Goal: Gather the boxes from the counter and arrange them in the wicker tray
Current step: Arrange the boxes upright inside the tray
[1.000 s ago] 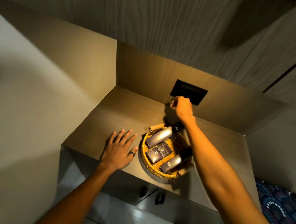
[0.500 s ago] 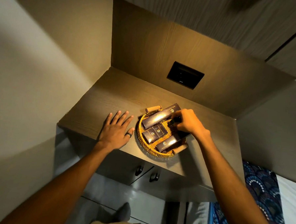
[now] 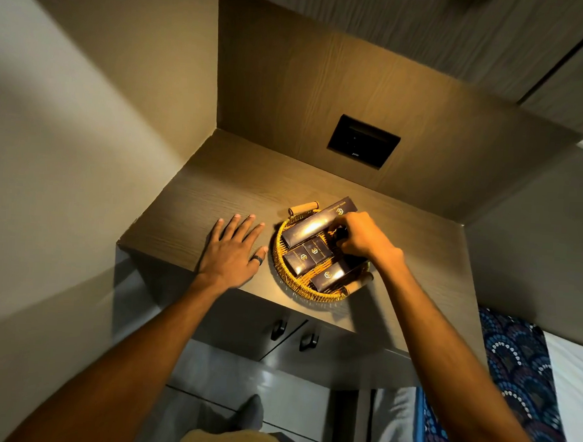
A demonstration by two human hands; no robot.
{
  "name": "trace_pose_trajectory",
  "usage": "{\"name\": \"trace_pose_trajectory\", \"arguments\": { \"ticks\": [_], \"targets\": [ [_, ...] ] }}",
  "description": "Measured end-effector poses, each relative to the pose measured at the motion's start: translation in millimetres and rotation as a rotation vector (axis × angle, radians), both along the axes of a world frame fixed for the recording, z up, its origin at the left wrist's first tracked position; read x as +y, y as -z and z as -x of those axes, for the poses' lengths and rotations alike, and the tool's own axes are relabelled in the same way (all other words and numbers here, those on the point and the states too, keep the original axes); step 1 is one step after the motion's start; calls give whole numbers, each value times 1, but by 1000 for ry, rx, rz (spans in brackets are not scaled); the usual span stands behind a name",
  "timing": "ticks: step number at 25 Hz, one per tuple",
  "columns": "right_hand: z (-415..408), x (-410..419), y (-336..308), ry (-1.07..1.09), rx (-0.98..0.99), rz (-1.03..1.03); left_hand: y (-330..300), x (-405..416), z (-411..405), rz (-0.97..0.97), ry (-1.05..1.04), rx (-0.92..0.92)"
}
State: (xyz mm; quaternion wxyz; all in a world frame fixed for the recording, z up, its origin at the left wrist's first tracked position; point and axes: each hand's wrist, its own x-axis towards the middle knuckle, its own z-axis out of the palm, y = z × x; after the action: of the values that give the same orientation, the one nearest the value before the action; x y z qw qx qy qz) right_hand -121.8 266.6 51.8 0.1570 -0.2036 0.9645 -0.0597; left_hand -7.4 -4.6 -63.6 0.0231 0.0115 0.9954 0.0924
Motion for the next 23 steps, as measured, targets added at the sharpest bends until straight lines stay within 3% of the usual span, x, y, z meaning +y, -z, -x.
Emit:
{"name": "trace_pose_trajectory", "arguments": {
  "ticks": [7,11,13,15,18,23],
  "targets": [
    [-4,1,-15,79,31,69,-1,-4,4,-33,-14,13],
    [-52,7,-14,489,252,373,-19,1,10,-183,-92,16],
    [-92,-6,5,654,273,336,-40,14,32,-327,-107,84],
    [-122,-22,26,728,183,300,-60,31,61,-323,58,105],
    [-131,-27,44,763,129,345,-76,54,92,-149,338,44],
    [-105,2,54,624,149,415,-74,53,94,-105,340,-22]
  ]
}}
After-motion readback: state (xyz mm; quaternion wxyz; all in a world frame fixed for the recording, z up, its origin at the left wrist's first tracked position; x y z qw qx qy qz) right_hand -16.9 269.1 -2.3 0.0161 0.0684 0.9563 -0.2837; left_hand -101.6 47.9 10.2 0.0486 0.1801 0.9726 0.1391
